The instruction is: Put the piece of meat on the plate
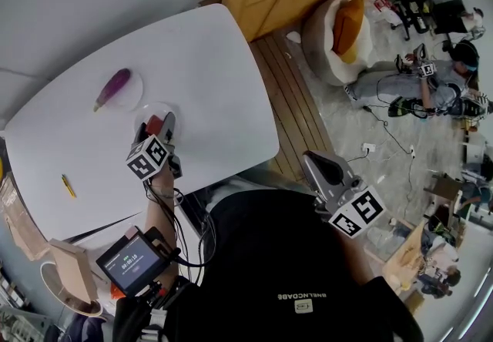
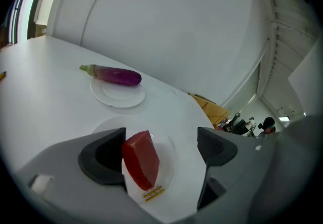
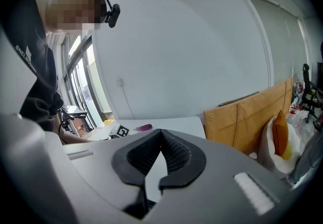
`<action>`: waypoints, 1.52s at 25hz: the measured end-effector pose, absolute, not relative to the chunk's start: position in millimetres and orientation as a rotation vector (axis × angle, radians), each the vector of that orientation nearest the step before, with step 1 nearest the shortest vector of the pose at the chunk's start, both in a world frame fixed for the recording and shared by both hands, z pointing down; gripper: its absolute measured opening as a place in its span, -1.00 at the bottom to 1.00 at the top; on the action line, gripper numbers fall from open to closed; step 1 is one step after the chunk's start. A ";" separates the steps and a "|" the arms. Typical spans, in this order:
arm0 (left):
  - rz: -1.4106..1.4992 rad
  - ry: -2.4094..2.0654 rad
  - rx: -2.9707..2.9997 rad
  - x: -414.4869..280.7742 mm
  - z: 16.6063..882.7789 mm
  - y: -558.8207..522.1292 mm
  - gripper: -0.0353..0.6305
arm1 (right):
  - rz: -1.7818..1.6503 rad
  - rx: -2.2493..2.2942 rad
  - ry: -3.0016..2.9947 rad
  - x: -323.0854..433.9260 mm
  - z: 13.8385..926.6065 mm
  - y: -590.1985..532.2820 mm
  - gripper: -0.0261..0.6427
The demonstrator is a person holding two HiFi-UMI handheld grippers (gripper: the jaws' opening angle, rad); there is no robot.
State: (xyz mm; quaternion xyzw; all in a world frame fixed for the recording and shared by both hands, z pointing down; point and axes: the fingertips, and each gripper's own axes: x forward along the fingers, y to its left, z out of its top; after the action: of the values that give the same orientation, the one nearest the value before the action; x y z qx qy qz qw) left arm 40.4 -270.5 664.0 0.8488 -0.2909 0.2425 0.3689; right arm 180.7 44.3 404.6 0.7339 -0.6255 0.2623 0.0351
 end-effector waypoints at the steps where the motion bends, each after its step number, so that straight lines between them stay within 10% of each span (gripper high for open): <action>1: 0.630 -0.747 2.191 39.9 663.8 -271.1 0.46 | 0.807 2.255 -1.927 180.8 405.3 43.3 -0.91; 19: 0.587 -0.831 2.354 40.0 622.5 -289.6 0.37 | 0.809 2.205 -2.060 196.8 414.2 12.3 -0.91; 38: 0.159 -0.896 2.592 -36.4 498.6 -222.6 -0.78 | 0.785 1.942 -2.441 137.4 444.7 -38.4 -0.91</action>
State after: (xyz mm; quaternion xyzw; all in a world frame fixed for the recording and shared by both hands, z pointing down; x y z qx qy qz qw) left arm -36.4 -222.6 498.6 0.9252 -0.3199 0.0567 0.1960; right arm 137.4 -38.4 444.7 0.6033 -0.7584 0.2438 -0.0374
